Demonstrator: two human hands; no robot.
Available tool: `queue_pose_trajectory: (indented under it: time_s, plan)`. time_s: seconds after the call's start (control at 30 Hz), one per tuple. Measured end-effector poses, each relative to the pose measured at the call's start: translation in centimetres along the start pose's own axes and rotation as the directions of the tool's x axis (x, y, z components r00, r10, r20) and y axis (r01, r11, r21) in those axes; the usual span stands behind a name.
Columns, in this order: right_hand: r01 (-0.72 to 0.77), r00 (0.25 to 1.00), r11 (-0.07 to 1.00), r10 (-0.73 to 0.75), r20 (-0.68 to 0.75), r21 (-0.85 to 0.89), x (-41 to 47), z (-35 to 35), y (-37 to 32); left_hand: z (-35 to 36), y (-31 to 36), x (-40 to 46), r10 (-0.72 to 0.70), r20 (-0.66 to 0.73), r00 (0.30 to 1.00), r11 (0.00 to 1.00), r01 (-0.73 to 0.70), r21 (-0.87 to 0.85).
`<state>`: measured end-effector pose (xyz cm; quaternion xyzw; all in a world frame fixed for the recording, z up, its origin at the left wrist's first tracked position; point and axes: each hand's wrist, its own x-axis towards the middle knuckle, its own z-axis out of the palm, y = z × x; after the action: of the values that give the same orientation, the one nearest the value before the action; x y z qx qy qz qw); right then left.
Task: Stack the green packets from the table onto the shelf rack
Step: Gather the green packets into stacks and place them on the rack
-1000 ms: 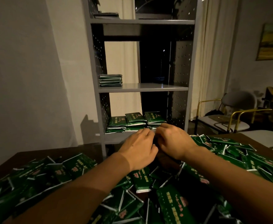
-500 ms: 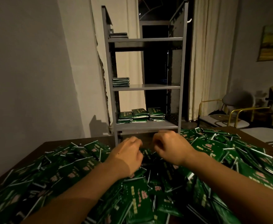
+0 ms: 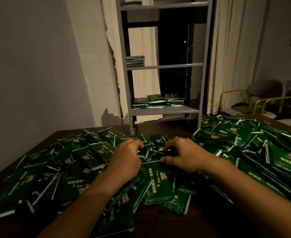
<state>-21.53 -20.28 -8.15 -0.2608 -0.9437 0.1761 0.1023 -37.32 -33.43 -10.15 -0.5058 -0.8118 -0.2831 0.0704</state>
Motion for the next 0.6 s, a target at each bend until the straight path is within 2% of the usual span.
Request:
queue_pose_trajectory:
  time_s: [0.07, 0.13, 0.2, 0.43, 0.53, 0.6]
  plan:
    - [0.008, 0.982, 1.0, -0.006, 0.187, -0.012, -0.1, 0.8, -1.1, 0.2, 0.0, 0.7, -0.028, -0.027, 0.999, 0.999, 0.028, -0.033]
    - [0.042, 0.967, 0.99, -0.005, 0.255, -0.137, 0.1, 1.4, -1.9, 0.2, 0.3, 1.3, -0.04, -0.057, 0.998, 0.998, 0.037, -0.051]
    - [0.025, 0.973, 0.985, 0.016, 0.231, -0.172, 0.9, 1.8, -2.1, 0.4, 0.1, 1.7, -0.066, -0.071, 0.995, 0.997, 0.063, -0.053]
    - [-0.022, 0.999, 1.0, 0.022, -0.025, 0.001, 2.2, 2.5, -0.3, 1.7, -1.0, 2.1, -0.146, -0.021, 0.989, 0.982, 0.143, -0.127]
    - [0.019, 0.998, 0.998, -0.015, -0.059, 0.063, 1.8, 3.4, -0.8, 2.1, -1.1, 2.3, -0.182, -0.054, 0.982, 0.965, 0.168, -0.204]
    - [0.017, 1.0, 0.997, -0.015, -0.027, 0.081, 1.2, 3.7, -1.6, 2.0, -1.1, 2.5, -0.195, -0.107, 0.975, 0.952, 0.162, -0.262]
